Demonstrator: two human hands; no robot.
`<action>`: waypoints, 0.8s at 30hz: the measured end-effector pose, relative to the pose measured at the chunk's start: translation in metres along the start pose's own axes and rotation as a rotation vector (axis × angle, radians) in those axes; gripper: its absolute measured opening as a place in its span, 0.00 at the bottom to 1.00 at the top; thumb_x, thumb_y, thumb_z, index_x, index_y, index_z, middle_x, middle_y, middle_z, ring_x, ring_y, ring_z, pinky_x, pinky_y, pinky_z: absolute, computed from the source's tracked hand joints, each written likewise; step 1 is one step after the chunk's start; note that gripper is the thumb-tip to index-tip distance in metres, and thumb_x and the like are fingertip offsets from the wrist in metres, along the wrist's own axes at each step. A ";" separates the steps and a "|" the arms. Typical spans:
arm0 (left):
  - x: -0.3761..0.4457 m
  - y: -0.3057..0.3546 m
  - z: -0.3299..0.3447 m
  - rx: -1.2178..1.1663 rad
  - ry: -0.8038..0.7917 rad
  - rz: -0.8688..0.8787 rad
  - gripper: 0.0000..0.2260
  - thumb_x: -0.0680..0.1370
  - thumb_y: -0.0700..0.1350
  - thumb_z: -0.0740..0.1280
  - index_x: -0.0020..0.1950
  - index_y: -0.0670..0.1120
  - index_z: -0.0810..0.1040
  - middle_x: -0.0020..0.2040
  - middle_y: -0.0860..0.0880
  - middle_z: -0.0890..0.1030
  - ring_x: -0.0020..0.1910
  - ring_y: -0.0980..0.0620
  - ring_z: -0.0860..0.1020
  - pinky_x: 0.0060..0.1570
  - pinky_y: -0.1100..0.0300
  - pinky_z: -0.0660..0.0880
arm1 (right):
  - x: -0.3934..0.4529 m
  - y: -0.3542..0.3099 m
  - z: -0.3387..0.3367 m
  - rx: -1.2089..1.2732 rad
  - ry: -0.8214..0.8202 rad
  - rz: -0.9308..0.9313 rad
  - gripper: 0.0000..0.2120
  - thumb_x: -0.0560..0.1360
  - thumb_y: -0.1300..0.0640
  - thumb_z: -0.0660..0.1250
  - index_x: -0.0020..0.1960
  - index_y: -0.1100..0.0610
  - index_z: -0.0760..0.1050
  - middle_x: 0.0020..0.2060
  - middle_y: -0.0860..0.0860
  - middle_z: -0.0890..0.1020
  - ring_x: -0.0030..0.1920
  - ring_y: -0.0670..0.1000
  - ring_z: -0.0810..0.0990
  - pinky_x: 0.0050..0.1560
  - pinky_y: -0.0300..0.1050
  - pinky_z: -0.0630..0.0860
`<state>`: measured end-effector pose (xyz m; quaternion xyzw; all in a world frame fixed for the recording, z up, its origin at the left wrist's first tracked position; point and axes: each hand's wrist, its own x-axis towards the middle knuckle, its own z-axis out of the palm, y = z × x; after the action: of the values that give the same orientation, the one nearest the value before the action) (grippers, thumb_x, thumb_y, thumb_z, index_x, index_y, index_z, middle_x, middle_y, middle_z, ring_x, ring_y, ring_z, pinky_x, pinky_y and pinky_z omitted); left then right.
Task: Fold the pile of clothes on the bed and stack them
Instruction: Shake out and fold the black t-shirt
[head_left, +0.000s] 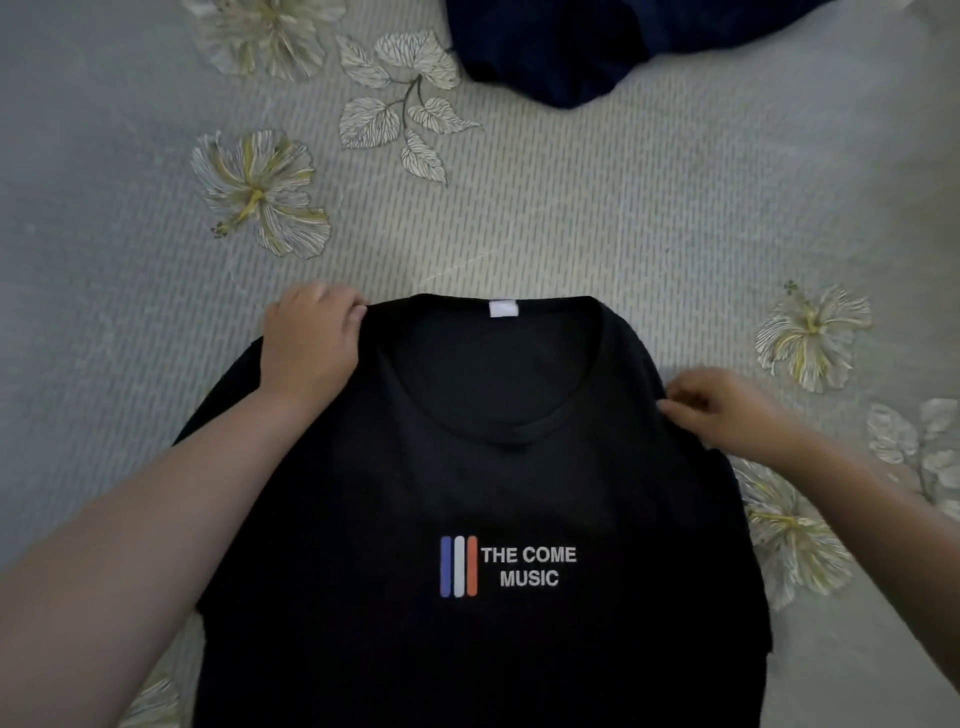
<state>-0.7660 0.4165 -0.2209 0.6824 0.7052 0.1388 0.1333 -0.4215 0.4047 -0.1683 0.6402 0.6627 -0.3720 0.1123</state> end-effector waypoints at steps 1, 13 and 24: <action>0.005 0.003 -0.002 -0.032 0.016 -0.055 0.08 0.78 0.37 0.59 0.46 0.34 0.75 0.42 0.36 0.75 0.42 0.38 0.73 0.40 0.50 0.65 | 0.001 -0.001 0.002 -0.078 -0.023 -0.029 0.08 0.75 0.62 0.65 0.40 0.66 0.77 0.35 0.55 0.75 0.40 0.55 0.75 0.41 0.43 0.66; 0.003 0.044 0.002 0.242 0.100 -0.169 0.12 0.72 0.28 0.58 0.55 0.31 0.73 0.56 0.30 0.72 0.56 0.31 0.69 0.56 0.37 0.63 | -0.023 0.038 0.015 0.321 0.349 0.169 0.12 0.79 0.63 0.56 0.59 0.63 0.73 0.49 0.56 0.78 0.50 0.53 0.75 0.49 0.42 0.68; -0.139 0.154 0.050 0.186 -0.280 0.196 0.20 0.72 0.49 0.65 0.57 0.36 0.79 0.59 0.38 0.78 0.59 0.39 0.76 0.52 0.40 0.73 | -0.079 0.094 0.002 0.716 0.512 0.349 0.09 0.75 0.66 0.63 0.39 0.57 0.75 0.33 0.51 0.75 0.33 0.47 0.76 0.35 0.39 0.70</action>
<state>-0.6000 0.2831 -0.2088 0.7698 0.6197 -0.0109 0.1525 -0.3221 0.3343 -0.1533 0.8115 0.3818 -0.3829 -0.2215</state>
